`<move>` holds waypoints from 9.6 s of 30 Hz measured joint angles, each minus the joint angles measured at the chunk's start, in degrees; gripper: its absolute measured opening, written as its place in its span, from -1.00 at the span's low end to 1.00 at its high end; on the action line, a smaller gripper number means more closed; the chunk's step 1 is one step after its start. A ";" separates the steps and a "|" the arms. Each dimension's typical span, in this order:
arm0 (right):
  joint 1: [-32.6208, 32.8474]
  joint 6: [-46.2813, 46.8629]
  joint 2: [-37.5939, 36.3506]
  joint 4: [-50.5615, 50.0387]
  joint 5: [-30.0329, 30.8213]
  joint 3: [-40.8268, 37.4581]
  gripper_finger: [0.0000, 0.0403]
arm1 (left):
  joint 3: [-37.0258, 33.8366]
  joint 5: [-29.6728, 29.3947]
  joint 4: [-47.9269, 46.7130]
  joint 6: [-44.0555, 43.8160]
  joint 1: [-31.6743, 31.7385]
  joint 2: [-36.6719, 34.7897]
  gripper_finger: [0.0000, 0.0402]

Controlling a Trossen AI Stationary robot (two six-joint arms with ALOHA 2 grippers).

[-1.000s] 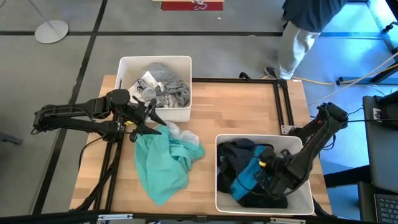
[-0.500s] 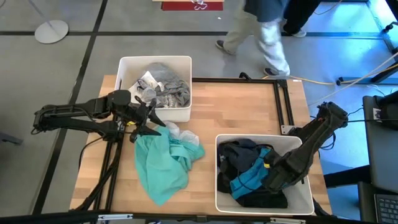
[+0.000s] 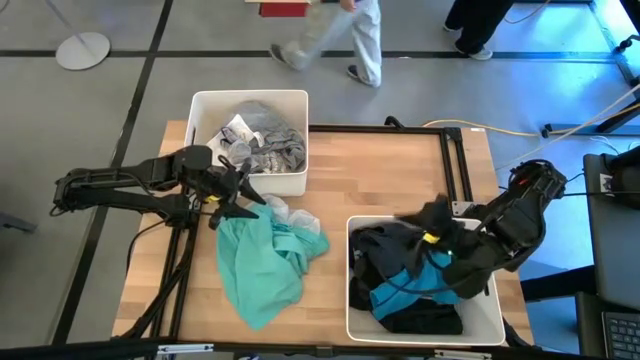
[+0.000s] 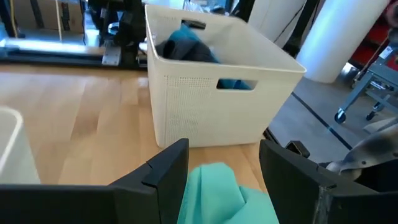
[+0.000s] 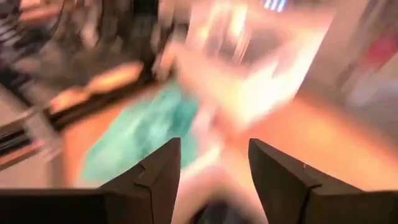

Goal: Sort clothes
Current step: Put the light green short pants into the bottom right laundry bin, then return to Home Position

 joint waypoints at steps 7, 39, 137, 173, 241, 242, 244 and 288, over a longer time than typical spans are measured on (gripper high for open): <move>-2.46 -18.44 0.49 4.95 22.66 -0.13 -0.07 | 0.00 -5.57 -10.98 -5.32 -0.03 0.00 -0.07; -28.33 -60.67 25.32 50.44 -33.50 -0.20 0.52 | -2.33 -21.14 -30.23 -25.58 -22.85 -8.12 -0.07; -24.16 -67.39 17.28 22.66 -1.54 28.18 -0.89 | -18.84 -46.08 7.24 -17.68 -29.27 -10.64 -0.07; 17.82 -22.57 0.68 -9.90 21.17 25.45 -0.86 | -18.84 -46.75 7.10 -18.48 -29.27 -10.64 -0.07; -10.95 -15.42 -2.03 -5.65 -9.26 -4.95 0.18 | -20.02 -48.46 6.82 -18.11 -29.22 -9.01 -0.07; -12.15 -18.46 -2.02 -4.61 -9.13 -5.04 0.18 | -20.02 -48.46 7.02 -18.03 -29.22 -9.01 -0.07; -14.99 -24.20 -2.01 -1.50 -9.33 -5.96 0.18 | -20.00 -48.46 7.45 -17.98 -29.18 -9.01 -0.07; -51.66 -67.30 -42.11 100.41 -44.60 -87.08 -0.75 | -19.93 -51.64 8.32 -14.71 -29.14 -9.01 -0.07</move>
